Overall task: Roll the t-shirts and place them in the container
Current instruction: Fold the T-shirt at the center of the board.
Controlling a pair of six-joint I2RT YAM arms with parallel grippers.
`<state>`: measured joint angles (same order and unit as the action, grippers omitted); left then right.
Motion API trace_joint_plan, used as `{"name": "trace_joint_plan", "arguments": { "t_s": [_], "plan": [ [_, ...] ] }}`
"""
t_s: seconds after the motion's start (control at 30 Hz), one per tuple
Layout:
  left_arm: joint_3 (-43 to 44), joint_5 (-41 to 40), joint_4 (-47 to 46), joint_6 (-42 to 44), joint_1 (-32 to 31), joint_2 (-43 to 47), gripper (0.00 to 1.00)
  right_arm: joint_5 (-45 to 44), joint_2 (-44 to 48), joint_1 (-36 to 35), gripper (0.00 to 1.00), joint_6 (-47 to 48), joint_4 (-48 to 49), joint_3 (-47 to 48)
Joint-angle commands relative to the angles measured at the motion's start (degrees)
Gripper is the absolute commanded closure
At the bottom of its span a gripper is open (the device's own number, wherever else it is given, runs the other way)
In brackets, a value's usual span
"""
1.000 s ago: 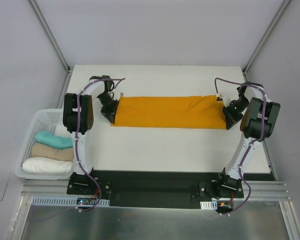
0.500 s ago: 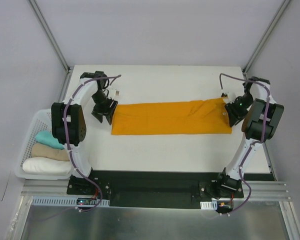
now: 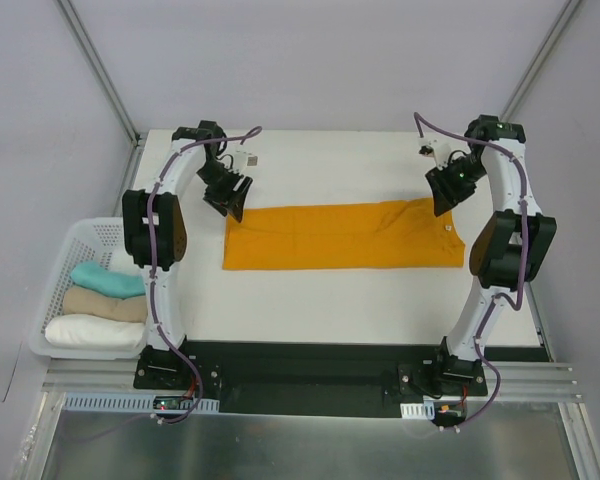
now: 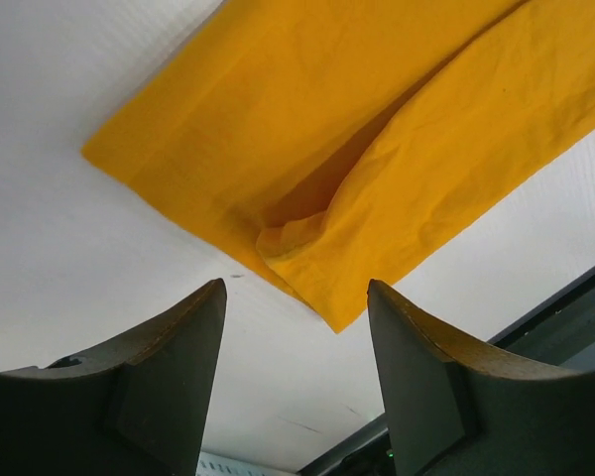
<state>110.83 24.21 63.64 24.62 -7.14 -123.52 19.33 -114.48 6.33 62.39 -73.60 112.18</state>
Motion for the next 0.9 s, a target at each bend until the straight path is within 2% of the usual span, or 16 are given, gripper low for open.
{"name": "trace_joint_plan", "arguments": {
  "t_s": [0.0,0.23,0.37,0.47,0.5,0.57,0.73,0.87],
  "plan": [
    [2.2,3.7,1.8,8.6,-1.2,-1.4,0.41,1.9,2.3,1.1,0.56,-1.9,-3.2,-0.7],
    [0.6,2.8,2.4,11.0,-2.2,-4.8,0.48,2.3,2.9,0.7,0.56,-3.5,-3.1,-1.4],
    [-1.4,2.0,2.3,12.1,-2.3,-5.2,0.59,2.3,2.8,0.3,0.56,-3.9,-2.6,-1.5],
    [-1.4,1.0,2.4,12.0,-2.3,-5.5,0.79,2.4,2.4,-0.5,0.56,-4.3,-1.5,-1.6],
    [-1.1,0.8,2.4,11.8,-2.3,-5.3,0.9,1.9,1.8,-1.0,0.56,-4.5,-0.9,-1.7],
    [-0.4,-0.3,2.5,10.1,-2.3,-5.2,0.99,0.0,1.2,-2.9,0.56,-5.3,2.0,-1.9],
    [-0.3,-2.2,2.9,5.0,-1.7,-3.8,1.0,-6.1,-1.8,-6.2,0.56,-8.3,10.7,-1.5],
    [-1.8,-4.7,3.3,-1.0,-1.5,-6.3,1.0,-6.9,-8.1,-10.2,0.56,-9.2,11.2,4.3]
  ]
}}
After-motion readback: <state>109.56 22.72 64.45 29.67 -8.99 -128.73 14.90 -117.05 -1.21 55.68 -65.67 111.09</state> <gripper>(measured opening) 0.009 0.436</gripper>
